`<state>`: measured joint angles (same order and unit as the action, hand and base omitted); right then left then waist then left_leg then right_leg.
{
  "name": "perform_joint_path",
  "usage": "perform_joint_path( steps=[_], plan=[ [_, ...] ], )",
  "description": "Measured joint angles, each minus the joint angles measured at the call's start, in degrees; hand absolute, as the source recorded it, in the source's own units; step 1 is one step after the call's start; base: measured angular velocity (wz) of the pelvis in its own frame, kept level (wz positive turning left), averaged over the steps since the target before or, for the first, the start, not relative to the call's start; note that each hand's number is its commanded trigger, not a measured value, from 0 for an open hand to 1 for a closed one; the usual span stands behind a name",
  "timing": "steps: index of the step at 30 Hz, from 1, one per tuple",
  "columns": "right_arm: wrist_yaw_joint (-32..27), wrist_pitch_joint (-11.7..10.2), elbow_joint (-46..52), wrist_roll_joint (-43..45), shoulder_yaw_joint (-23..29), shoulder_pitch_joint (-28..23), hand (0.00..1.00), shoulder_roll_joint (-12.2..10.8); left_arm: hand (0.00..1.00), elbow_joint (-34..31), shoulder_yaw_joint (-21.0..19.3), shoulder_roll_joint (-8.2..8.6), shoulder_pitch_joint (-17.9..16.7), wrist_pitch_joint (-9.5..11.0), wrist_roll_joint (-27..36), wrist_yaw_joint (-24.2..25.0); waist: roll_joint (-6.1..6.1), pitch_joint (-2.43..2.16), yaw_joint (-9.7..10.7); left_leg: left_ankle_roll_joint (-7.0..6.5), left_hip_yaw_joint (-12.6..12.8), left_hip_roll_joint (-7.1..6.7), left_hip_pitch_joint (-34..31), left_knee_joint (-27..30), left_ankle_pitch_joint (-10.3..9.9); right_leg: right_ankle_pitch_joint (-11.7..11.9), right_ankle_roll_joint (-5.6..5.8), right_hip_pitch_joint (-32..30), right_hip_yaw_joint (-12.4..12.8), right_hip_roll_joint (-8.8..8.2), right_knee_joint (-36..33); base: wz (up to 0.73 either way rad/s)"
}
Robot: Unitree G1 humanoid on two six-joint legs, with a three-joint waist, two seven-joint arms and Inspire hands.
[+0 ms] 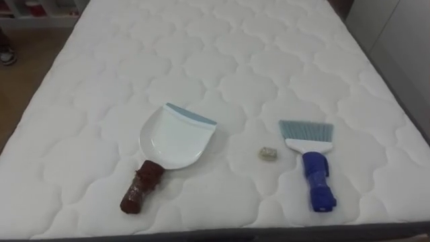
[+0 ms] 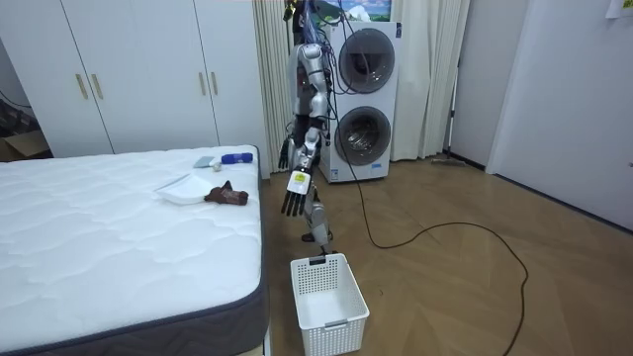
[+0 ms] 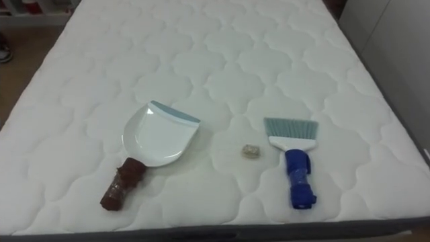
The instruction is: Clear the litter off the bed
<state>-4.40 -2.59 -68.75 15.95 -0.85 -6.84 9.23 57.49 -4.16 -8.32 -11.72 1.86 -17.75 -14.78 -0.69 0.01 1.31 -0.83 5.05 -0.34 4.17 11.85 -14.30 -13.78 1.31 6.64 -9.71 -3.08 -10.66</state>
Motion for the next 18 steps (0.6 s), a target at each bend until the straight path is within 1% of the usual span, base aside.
perform_joint_path(
  steps=[1,2,3,4,5,6,7,10,14,16,18],
  plan=[
    [-0.3,-0.6,0.0,0.3,0.1,0.0,0.00,0.0,0.00,-1.5,-0.3,-0.05,0.0,0.6,0.0,-1.1,0.04,-0.02,0.1,0.00,-0.1,-0.01,-0.2,0.0,0.0,0.0,0.00,-0.1,-0.1,0.00,0.0,0.00],
    [-0.8,-1.2,0.0,0.1,0.2,0.0,0.00,0.0,0.00,-3.8,-0.3,-0.06,0.0,1.2,-0.1,-2.3,-0.13,-0.18,0.0,0.01,-0.1,-0.03,-0.4,0.0,0.0,0.0,0.00,-0.1,0.0,-0.02,0.0,0.00],
    [-0.8,-1.5,0.0,0.0,0.2,0.1,0.00,0.0,0.00,-4.9,-0.3,-0.07,0.1,1.6,-0.2,-2.9,-0.10,-0.15,0.0,0.00,-0.1,-0.05,-0.5,0.1,0.0,0.0,0.00,-0.2,-0.1,-0.04,0.0,0.00],
    [-0.8,-2.0,0.0,-0.3,0.3,0.1,0.00,0.0,0.00,-6.6,-0.2,-0.12,0.4,2.8,-0.4,-3.8,-0.02,-0.07,0.0,-0.01,-0.1,-0.09,-0.5,0.2,0.0,0.0,0.00,-0.3,0.0,-0.08,0.0,0.00],
    [-0.8,-2.5,0.0,-0.3,0.4,0.1,0.00,0.0,0.00,-7.2,-0.1,-0.22,1.0,4.3,-0.3,-4.8,-0.01,-0.04,-0.1,-0.02,-0.1,-0.13,-0.4,0.2,0.0,0.0,0.00,-0.3,0.0,-0.12,0.0,0.00],
    [-0.8,-2.7,0.0,-0.5,0.4,0.1,0.00,0.1,0.00,-7.2,-0.1,-0.24,1.2,5.0,-0.2,-5.3,-0.10,0.01,-0.1,-0.02,-0.2,-0.13,-0.3,0.2,0.0,0.0,0.00,-0.3,0.0,-0.12,0.0,0.00],
    [-0.7,-3.1,0.0,-1.8,0.4,0.1,0.00,0.1,0.00,-7.5,-0.1,-0.21,1.8,5.9,0.1,-6.1,0.09,-0.05,-0.2,-0.02,0.0,-0.12,-0.2,0.2,0.0,0.0,0.00,-0.3,0.1,-0.12,0.1,-0.07],
    [-0.4,-4.0,-0.1,-4.7,0.4,0.1,0.00,0.2,0.00,-8.1,-0.1,-0.21,2.2,7.9,0.2,-7.6,-0.16,0.10,-0.1,-0.02,0.4,-0.01,0.3,-0.2,0.0,0.0,0.00,-0.3,0.2,-0.05,0.1,-0.08],
    [0.4,-5.0,0.0,-4.7,1.0,0.0,0.00,0.1,0.00,-8.9,-0.1,-0.20,2.2,8.9,0.1,-8.2,-0.34,0.09,0.0,-0.02,0.5,0.00,0.3,-0.2,0.0,0.0,0.00,-0.3,0.3,-0.04,0.1,-0.02],
    [0.7,-5.2,0.0,-4.6,1.0,0.1,0.00,0.2,0.00,-12.0,0.3,-0.23,2.3,9.2,0.2,-8.4,-0.32,0.07,0.0,-0.02,0.3,-0.02,0.0,0.0,0.0,0.0,0.00,-0.4,-0.1,-0.08,0.1,0.07],
    [0.9,-5.2,-0.1,-4.7,1.0,0.4,0.00,0.2,0.00,-13.8,1.3,-0.30,2.7,10.2,0.2,-8.4,-0.12,0.08,0.0,-0.02,0.2,-0.03,0.0,0.0,0.0,0.0,0.01,-0.2,-0.2,-0.11,0.1,0.07]
  ],
)
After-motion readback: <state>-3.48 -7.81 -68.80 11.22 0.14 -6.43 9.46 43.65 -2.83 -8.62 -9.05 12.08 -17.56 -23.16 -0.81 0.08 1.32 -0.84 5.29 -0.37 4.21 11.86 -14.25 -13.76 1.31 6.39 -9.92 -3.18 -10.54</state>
